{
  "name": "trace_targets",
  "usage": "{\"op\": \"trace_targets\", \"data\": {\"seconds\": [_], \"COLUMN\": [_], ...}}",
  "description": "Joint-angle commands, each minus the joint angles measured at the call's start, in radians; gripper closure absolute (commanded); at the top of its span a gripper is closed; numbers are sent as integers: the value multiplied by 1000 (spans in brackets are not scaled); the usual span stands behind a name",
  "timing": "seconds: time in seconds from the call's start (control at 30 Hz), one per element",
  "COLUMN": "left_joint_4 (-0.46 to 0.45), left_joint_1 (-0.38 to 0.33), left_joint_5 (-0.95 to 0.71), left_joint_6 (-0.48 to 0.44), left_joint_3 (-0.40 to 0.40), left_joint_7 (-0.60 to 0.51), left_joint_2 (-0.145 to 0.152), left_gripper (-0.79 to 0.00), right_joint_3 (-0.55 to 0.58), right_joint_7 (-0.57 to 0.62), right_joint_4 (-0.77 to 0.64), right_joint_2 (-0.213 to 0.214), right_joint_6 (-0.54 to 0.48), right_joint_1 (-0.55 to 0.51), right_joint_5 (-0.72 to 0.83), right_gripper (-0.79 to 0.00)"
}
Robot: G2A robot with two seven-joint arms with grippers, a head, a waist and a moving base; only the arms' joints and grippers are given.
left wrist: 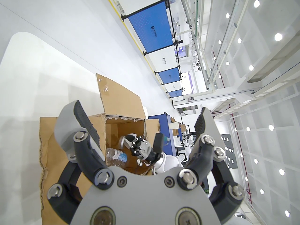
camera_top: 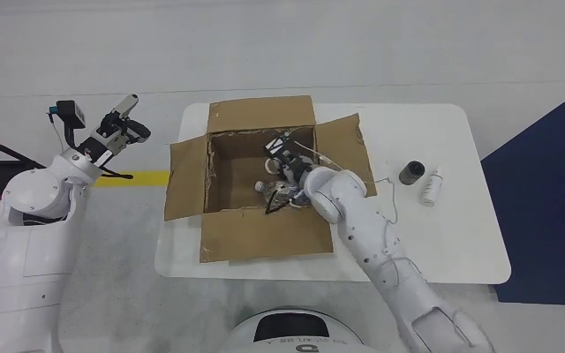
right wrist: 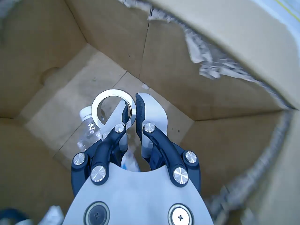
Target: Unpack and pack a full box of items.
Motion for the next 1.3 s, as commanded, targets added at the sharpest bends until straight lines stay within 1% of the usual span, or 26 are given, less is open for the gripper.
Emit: {"op": "trace_targets", "data": {"seconds": [0.0, 0.17, 0.23, 0.3, 0.33, 0.4, 0.47, 0.6, 0.73, 0.83, 0.9, 0.97, 1.07, 1.1, 1.2, 1.27], "left_joint_4": [0, 0, 0, 0, 0, 0, 0, 0, 0, 0, 0, 0, 0, 0, 0, 0], "left_joint_1": [0, 0, 0, 0, 0, 0, 0, 0, 0, 0, 0, 0, 0, 0, 0, 0], "left_joint_5": [0, 0, 0, 0, 0, 0, 0, 0, 0, 0, 0, 0, 0, 0, 0, 0], "left_joint_6": [0, 0, 0, 0, 0, 0, 0, 0, 0, 0, 0, 0, 0, 0, 0, 0], "left_joint_3": [0, 0, 0, 0, 0, 0, 0, 0, 0, 0, 0, 0, 0, 0, 0, 0], "left_joint_7": [0, 0, 0, 0, 0, 0, 0, 0, 0, 0, 0, 0, 0, 0, 0, 0], "left_joint_2": [0, 0, 0, 0, 0, 0, 0, 0, 0, 0, 0, 0, 0, 0, 0, 0], "left_gripper": [-785, -785, -785, -785, -785, -785, -785, -785, -785, -785, -785, -785, -785, -785, -785, -785], "right_joint_3": [47, 127, 160, 189, 216, 269, 342, 524, 680, 749, 773, 790, 775, 772, 750, 740], "right_joint_7": [-23, -154, -197, -204, -212, -227, -245, -333, -399, -406, -376, -288, -123, -72, 57, 120], "right_joint_4": [-142, -374, -438, -484, -502, -525, -542, -558, -524, -483, -448, -405, -342, -317, -253, -215], "right_joint_2": [14, 35, 41, 47, 49, 53, 56, 66, 69, 70, 73, 80, 90, 93, 101, 105], "right_joint_6": [-16, -18, 12, 13, 30, 65, 103, 90, 109, 124, 111, 104, 122, 142, 187, 214], "right_joint_1": [-80, -231, -281, -321, -337, -372, -410, -518, -616, -658, -668, -650, -579, -552, -472, -429], "right_joint_5": [-1, -9, -25, -25, -14, 9, 68, 246, 396, 478, 517, 510, 468, 453, 409, 386], "right_gripper": [0, 0, 0, 0, 0, 0, 0, 0, 0, 0, 0, 0, 0, 0, 0, 0]}}
